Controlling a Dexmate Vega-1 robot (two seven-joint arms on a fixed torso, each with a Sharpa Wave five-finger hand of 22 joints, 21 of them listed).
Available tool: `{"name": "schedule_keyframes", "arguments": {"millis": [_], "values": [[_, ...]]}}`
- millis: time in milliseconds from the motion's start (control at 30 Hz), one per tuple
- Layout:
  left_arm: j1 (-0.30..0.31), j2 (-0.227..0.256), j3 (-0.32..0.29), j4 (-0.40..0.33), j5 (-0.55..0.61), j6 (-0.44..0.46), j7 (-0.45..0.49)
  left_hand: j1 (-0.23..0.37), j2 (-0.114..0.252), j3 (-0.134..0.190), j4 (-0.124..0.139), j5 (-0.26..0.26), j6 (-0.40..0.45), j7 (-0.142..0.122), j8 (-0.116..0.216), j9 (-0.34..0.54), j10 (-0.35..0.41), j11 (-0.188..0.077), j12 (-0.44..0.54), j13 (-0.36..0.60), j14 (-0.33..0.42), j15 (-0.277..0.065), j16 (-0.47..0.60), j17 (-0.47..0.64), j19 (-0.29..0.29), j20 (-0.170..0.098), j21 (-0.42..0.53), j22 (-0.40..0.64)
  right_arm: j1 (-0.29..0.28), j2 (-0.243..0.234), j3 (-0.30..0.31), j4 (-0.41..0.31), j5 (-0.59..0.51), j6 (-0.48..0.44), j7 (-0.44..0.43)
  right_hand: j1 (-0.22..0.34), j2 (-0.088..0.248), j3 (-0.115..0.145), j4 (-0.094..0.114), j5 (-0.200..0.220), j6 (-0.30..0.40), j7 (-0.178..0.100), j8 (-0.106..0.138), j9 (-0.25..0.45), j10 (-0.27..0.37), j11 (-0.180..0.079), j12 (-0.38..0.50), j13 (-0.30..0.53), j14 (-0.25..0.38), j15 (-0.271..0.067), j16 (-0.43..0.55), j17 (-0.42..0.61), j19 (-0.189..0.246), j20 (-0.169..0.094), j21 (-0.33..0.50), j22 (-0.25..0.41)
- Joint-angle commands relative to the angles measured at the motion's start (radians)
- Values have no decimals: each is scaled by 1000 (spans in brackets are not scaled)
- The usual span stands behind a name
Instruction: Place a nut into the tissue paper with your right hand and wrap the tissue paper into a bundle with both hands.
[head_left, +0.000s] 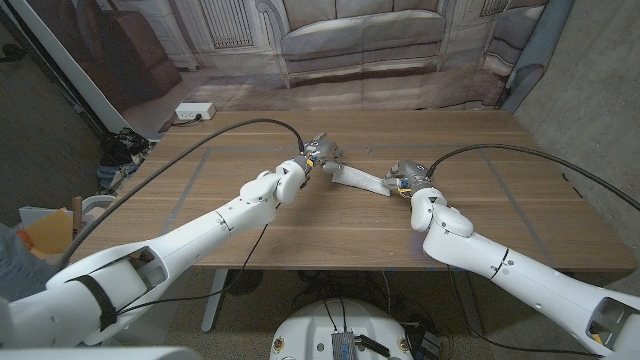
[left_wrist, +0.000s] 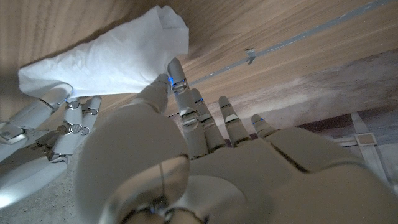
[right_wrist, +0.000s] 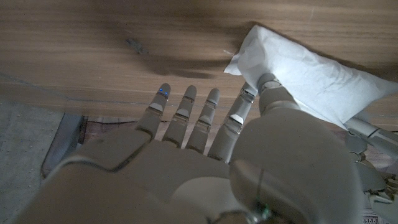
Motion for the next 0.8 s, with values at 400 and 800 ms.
{"name": "schedule_keyframes", "arguments": {"millis": [400,800], "values": [[-28,-25,55,62,59,61,40,-7,-2,9,-1,-2,-9,-6,-12,0,4,-8,-7,1,-2,-31,-3,3,-11,-11,-5,1,57,-2,-36,48,47,-21,-37,-4,13,18,1,-15,-8,-1,4,5,-10,11,-7,2,-3,3,-9,6,-4,2,2,3],[-25,-25,66,71,73,71,70,-5,-9,12,-7,-1,-16,-11,-19,1,-4,-12,-11,4,-6,-33,-6,2,-12,-14,-5,1,74,4,-64,66,52,-37,-40,-5,15,22,1,-21,-13,-2,6,8,-15,12,-11,2,-5,3,-11,7,-3,2,3,3]]}}
